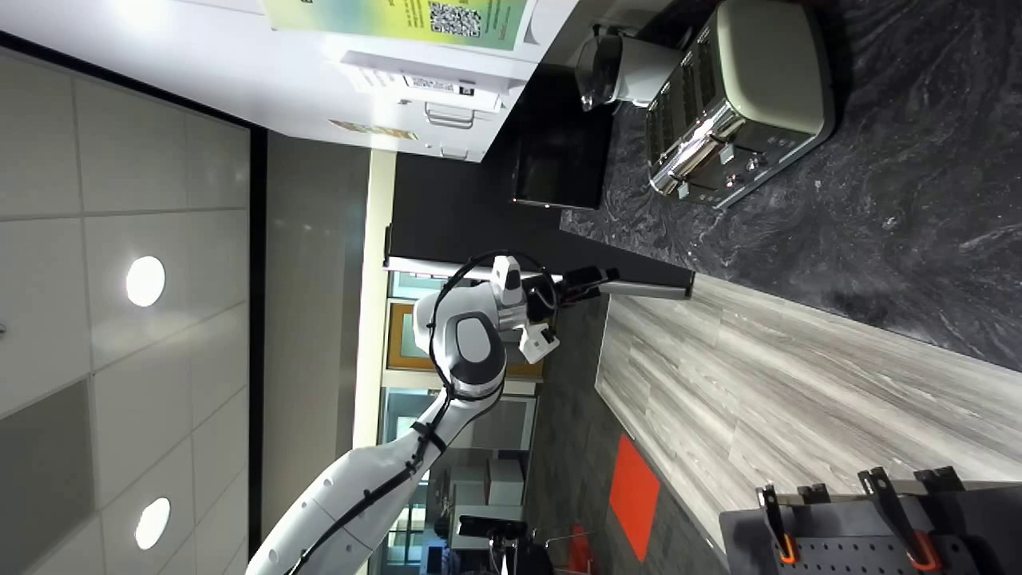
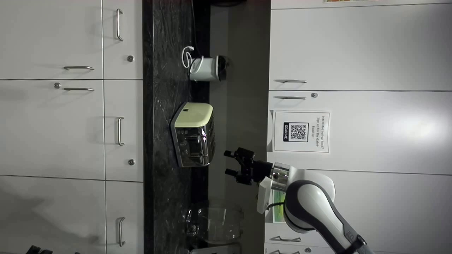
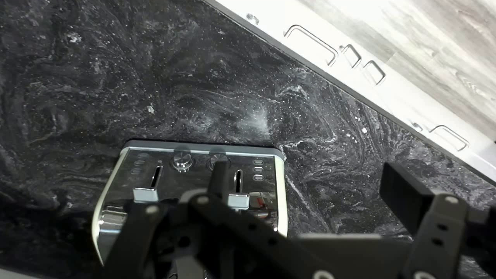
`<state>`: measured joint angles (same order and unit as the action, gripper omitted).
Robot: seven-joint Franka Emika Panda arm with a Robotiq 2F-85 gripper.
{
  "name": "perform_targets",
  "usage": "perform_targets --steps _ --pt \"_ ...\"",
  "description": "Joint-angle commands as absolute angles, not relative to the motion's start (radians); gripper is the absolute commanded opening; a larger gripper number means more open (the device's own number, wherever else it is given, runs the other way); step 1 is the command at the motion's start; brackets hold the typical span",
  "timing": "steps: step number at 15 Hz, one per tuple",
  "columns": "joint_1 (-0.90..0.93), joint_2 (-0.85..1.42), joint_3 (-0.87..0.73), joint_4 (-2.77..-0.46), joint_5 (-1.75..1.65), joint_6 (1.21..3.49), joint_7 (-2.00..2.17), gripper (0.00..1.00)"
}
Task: Push the left lever down
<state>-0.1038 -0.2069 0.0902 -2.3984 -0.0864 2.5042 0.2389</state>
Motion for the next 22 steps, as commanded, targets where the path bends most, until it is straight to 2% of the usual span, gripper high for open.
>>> perform_targets --steps 1,8,17,18,19,22 --pt "-0.078 -0.187 0.065 -2.385 -0.092 2.502 0.242 1.00" --pt "-0.083 -0.113 0.057 -2.315 -0.101 2.558 0.269 1.00" --pt "-0.071 0.143 -0.023 -2.059 -0.133 2.543 0.270 1.00" --pt "-0.066 0.167 -0.030 -2.037 -0.136 2.541 0.270 0.75" --pt "-0.061 0.189 -0.037 -2.018 -0.141 2.543 0.272 0.74" --pt "-0.045 0.239 -0.056 -1.978 -0.130 2.543 0.269 0.51"
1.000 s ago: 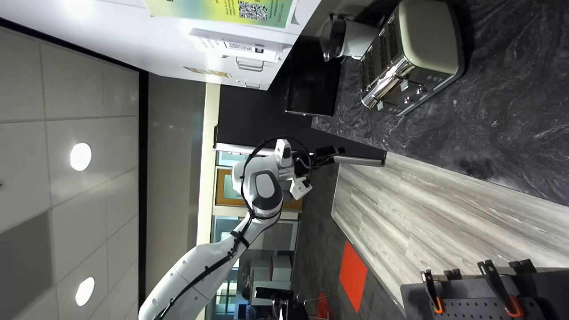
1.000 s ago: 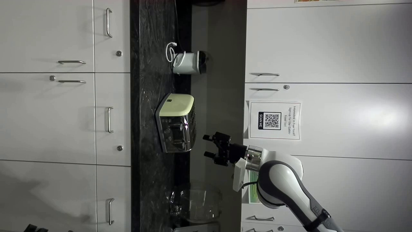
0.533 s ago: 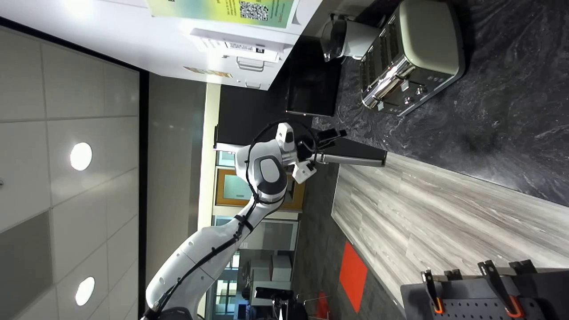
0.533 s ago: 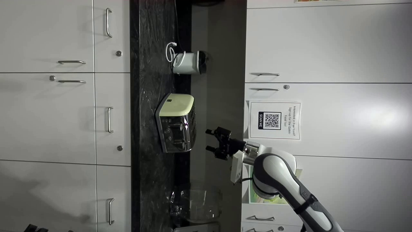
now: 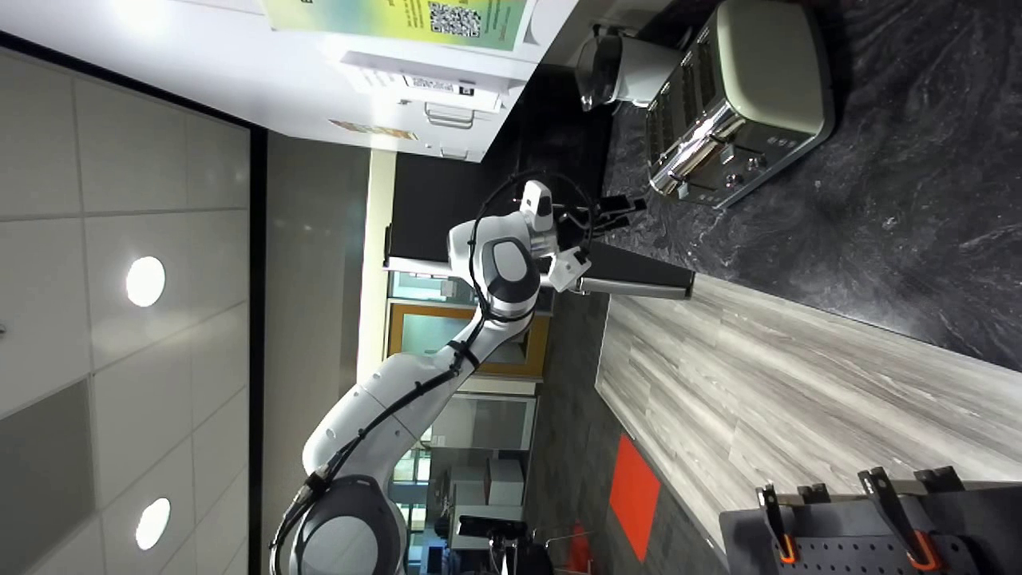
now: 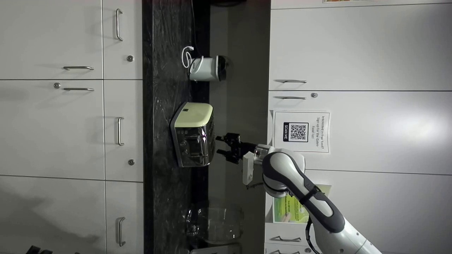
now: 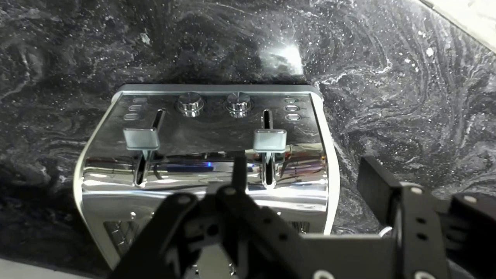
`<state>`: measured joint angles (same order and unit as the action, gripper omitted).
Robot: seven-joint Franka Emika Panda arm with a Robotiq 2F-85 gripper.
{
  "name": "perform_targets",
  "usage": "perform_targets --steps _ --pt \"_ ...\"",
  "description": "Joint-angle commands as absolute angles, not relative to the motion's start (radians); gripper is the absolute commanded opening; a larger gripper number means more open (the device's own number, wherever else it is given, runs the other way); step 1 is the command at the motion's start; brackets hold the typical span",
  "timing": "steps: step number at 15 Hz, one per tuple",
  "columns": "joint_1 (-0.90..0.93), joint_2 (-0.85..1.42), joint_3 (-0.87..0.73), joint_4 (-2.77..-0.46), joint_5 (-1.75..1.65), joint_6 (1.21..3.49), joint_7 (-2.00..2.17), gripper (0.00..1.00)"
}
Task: Push the left lever down
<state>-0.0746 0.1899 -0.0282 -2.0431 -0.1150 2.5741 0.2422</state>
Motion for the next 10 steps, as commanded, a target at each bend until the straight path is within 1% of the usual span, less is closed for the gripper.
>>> perform_targets --steps 1,6,7,10 --pt "-0.039 0.250 -0.062 -1.973 -0.129 2.545 0.269 0.42" --pt "-0.018 0.287 -0.091 -1.978 -0.132 2.554 0.278 0.05" --pt "-0.019 0.296 -0.091 -1.975 -0.122 2.561 0.271 0.00" --pt "-0.015 0.326 -0.098 -1.961 -0.122 2.579 0.270 0.00"
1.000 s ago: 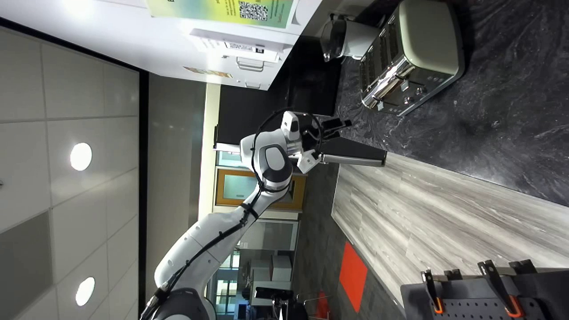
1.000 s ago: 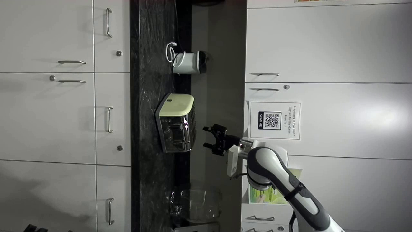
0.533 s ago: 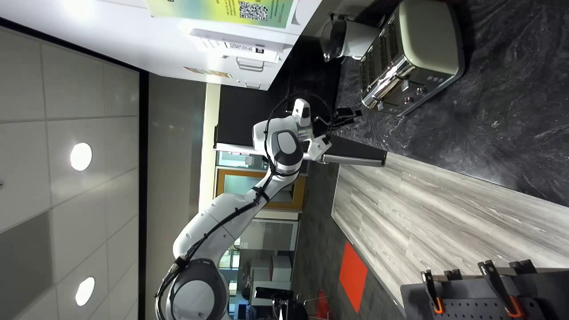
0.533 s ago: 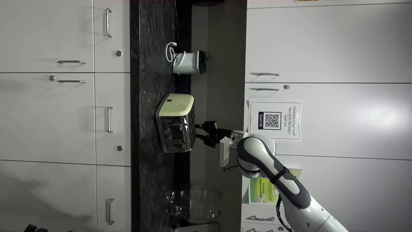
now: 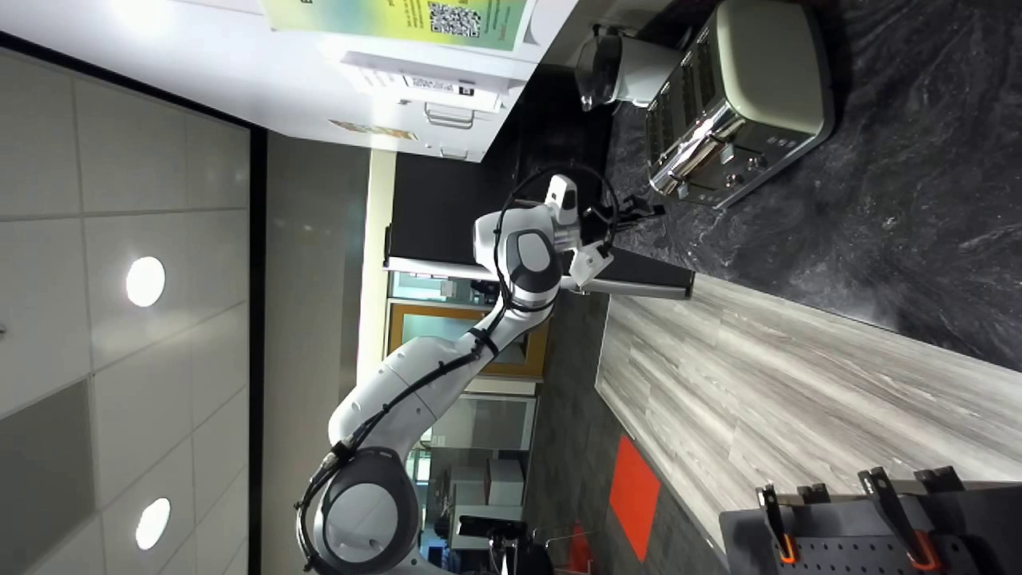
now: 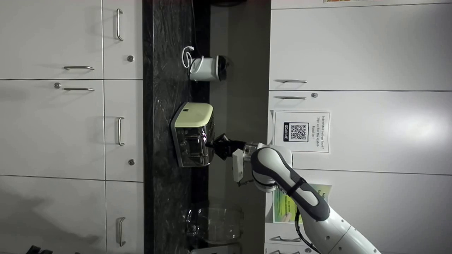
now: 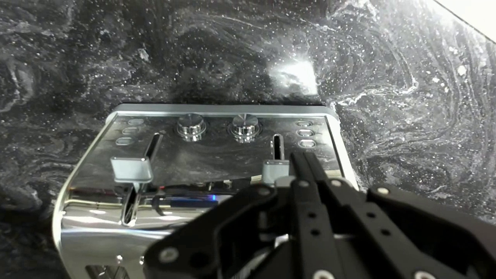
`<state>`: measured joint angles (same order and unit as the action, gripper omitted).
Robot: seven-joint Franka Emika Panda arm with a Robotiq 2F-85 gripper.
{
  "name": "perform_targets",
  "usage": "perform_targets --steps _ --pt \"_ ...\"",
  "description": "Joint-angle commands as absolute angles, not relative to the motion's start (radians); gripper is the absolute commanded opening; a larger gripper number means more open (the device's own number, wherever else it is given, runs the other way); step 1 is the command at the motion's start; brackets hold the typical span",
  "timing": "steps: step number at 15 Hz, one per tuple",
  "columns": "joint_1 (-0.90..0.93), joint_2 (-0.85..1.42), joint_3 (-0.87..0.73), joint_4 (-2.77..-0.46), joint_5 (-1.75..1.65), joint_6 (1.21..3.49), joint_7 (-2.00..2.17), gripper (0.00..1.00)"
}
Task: Push the left lever down
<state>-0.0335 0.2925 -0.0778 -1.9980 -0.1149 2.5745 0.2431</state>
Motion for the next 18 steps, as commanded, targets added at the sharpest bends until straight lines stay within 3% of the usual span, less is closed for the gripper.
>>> perform_targets --steps 1,18 --pt "-0.014 0.334 -0.099 -1.956 -0.121 2.582 0.270 0.00" --pt "-0.004 0.504 -0.135 -1.798 -0.101 2.575 0.293 0.00"
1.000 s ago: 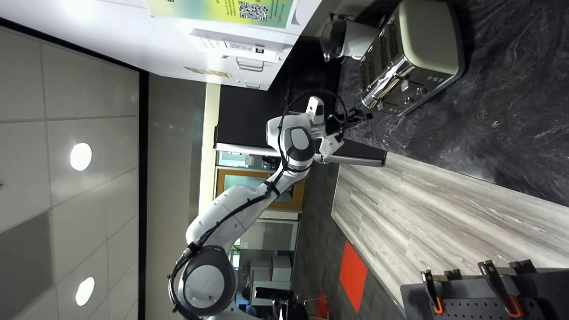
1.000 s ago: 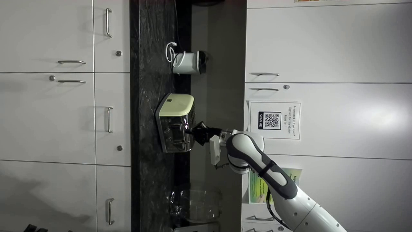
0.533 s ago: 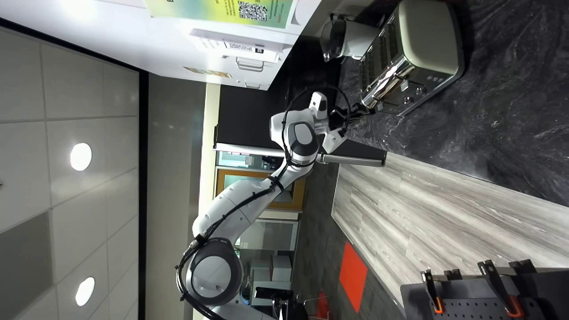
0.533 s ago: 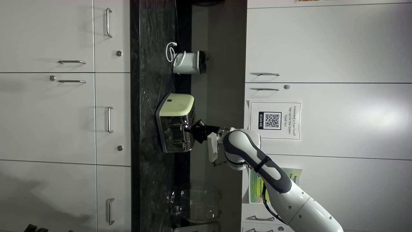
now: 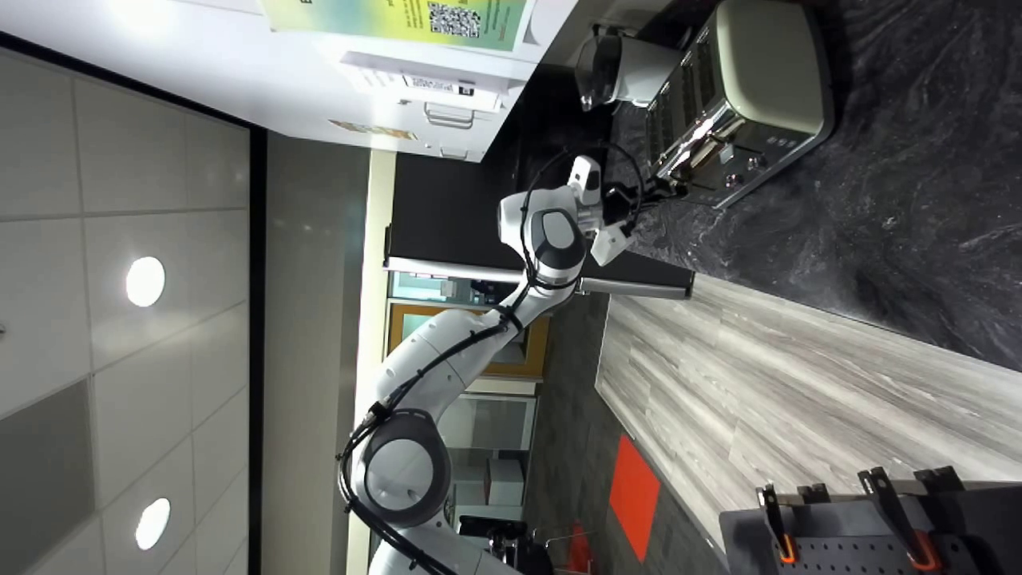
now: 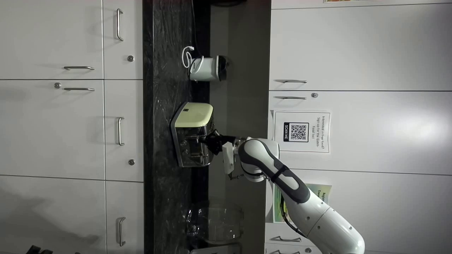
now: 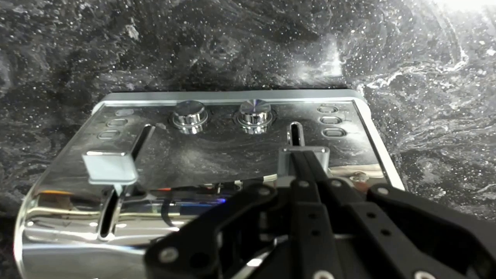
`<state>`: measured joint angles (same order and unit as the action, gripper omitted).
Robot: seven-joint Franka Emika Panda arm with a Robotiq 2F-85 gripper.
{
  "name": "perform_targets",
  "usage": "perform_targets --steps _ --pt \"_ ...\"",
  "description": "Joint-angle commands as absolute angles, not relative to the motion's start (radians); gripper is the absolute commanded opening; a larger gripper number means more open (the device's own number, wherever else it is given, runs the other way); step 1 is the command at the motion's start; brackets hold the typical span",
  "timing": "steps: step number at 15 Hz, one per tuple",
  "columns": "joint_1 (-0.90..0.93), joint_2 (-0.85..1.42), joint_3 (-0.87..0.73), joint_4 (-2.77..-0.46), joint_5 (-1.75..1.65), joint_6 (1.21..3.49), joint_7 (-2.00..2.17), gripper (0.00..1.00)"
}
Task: Push the left lever down
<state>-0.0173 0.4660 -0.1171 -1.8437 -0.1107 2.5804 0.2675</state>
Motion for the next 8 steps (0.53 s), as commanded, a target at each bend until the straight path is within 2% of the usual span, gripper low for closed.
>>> perform_targets --steps 1,8 --pt "-0.007 0.515 -0.135 -1.792 -0.096 2.574 0.291 0.00" --pt "-0.017 0.584 -0.125 -1.748 -0.045 2.561 0.283 0.00"
